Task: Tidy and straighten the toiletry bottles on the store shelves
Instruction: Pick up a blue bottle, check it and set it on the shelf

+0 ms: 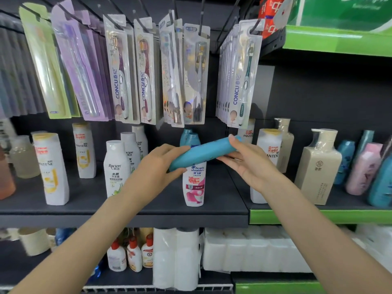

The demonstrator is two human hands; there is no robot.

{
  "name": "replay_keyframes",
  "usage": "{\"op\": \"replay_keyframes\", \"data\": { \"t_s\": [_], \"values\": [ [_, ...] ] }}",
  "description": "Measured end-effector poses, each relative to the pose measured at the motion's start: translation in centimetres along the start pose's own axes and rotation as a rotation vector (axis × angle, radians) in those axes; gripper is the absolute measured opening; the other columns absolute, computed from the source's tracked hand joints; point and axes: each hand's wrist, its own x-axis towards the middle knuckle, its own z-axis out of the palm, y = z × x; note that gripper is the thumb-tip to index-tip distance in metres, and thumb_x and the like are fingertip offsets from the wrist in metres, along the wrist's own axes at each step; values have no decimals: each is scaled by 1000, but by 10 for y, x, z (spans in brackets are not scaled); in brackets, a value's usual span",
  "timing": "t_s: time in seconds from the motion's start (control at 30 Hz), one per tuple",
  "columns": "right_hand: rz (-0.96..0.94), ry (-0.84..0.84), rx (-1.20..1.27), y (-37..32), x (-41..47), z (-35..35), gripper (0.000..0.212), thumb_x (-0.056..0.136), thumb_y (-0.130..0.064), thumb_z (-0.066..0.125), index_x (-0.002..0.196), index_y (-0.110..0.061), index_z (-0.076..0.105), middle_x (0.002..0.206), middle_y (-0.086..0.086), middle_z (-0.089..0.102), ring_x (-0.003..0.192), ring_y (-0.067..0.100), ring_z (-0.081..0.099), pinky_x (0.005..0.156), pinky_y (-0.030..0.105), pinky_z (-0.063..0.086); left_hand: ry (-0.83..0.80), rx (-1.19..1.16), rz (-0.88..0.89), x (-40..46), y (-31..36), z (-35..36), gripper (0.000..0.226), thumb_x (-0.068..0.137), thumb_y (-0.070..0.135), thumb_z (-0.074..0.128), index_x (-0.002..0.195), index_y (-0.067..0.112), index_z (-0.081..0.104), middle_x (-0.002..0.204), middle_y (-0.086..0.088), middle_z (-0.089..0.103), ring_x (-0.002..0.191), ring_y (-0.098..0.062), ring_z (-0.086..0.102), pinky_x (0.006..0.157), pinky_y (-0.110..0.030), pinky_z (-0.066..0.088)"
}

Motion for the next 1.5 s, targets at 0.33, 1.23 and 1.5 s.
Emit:
{"op": "replay_keyframes", "data": {
  "t_s": [0.33,1.23,1.5],
  "values": [
    [-79,-174,302,23,0,-7,34,77,-7,56,111,-2,58,107,12,68,96,17,68,79,24,56,-32,56,-3,-5,-8,-3,70,73,20,78,134,8,48,125,-7,52,112,-18,50,94,-23,38],
    [-130,-192,57,7,40,16,36,88,-13,57,124,-17,56,114,6,65,106,21,65,86,34,56,4,-658,-338,-5,-25,-3,21,89,27,61,109,34,60,97,26,66,90,5,61,74,-11,48],
    [-170,-133,-56,5,70,37,16,90,-7,57,105,-13,59,100,6,66,95,18,66,83,31,57,103,-949,-530,11,-53,13,24,91,20,55,114,23,59,111,3,63,104,-8,61,80,-17,53]
  ]
}}
